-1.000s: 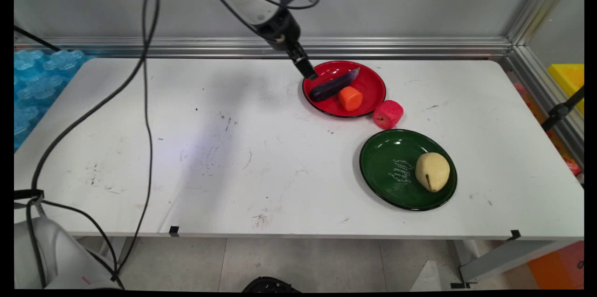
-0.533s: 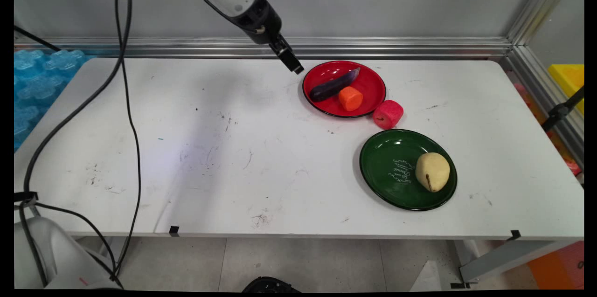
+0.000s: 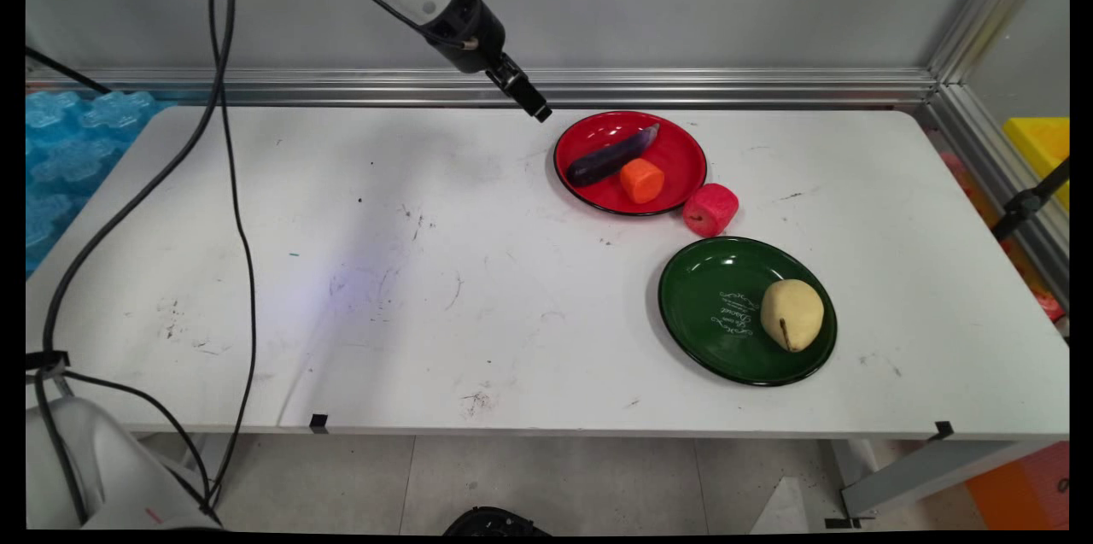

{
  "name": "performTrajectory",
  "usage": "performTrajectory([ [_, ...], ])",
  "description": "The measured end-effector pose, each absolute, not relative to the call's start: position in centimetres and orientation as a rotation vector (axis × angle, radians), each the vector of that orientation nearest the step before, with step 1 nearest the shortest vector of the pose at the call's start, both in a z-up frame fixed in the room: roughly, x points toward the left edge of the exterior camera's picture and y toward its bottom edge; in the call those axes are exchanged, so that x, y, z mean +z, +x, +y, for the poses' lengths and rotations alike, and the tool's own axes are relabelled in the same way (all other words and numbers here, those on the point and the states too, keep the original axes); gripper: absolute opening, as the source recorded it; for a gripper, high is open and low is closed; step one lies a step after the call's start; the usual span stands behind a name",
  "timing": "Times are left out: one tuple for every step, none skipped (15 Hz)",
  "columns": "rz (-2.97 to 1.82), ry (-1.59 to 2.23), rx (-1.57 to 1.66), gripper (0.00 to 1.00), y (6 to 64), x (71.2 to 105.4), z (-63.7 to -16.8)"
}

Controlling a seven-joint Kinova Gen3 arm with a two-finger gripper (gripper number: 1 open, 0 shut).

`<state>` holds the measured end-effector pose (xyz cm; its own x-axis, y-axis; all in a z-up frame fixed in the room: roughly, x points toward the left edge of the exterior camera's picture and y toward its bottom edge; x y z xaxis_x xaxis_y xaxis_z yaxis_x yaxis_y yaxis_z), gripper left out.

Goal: Pick up the eggplant from the red plate

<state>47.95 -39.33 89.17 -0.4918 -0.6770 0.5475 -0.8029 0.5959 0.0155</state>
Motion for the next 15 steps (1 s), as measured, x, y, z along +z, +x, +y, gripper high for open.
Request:
performTrajectory([
  [-2.309, 1.185, 0.331, 1.00, 47.7, 88.7, -39.8],
  [-2.301, 1.197, 0.331, 1.00, 47.5, 88.3, -40.3],
  [-2.297, 1.205, 0.331, 1.00, 47.2, 88.1, -40.5],
  [-2.292, 1.215, 0.330, 1.00, 46.9, 87.7, -41.0],
  [-2.290, 1.220, 0.330, 1.00, 46.6, 87.4, -41.2],
  [-2.288, 1.227, 0.329, 1.00, 46.2, 87.0, -41.6],
  [-2.287, 1.231, 0.328, 1.00, 45.9, 86.7, -41.9],
  [-2.287, 1.238, 0.328, 1.00, 45.5, 86.3, -42.3],
  [-2.288, 1.243, 0.327, 1.00, 45.2, 86.0, -42.5],
  [-2.290, 1.251, 0.328, 1.00, 44.8, 85.5, -42.9],
  [-2.292, 1.256, 0.328, 1.00, 44.5, 85.2, -43.1],
  [-2.295, 1.263, 0.328, 1.00, 44.1, 84.8, -43.5],
  [-2.300, 1.271, 0.327, 1.00, 43.6, 84.2, -43.9],
  [-2.305, 1.278, 0.325, 1.00, 43.0, 83.7, -44.3],
  [-2.311, 1.282, 0.321, 1.00, 42.6, 83.2, -44.6],
])
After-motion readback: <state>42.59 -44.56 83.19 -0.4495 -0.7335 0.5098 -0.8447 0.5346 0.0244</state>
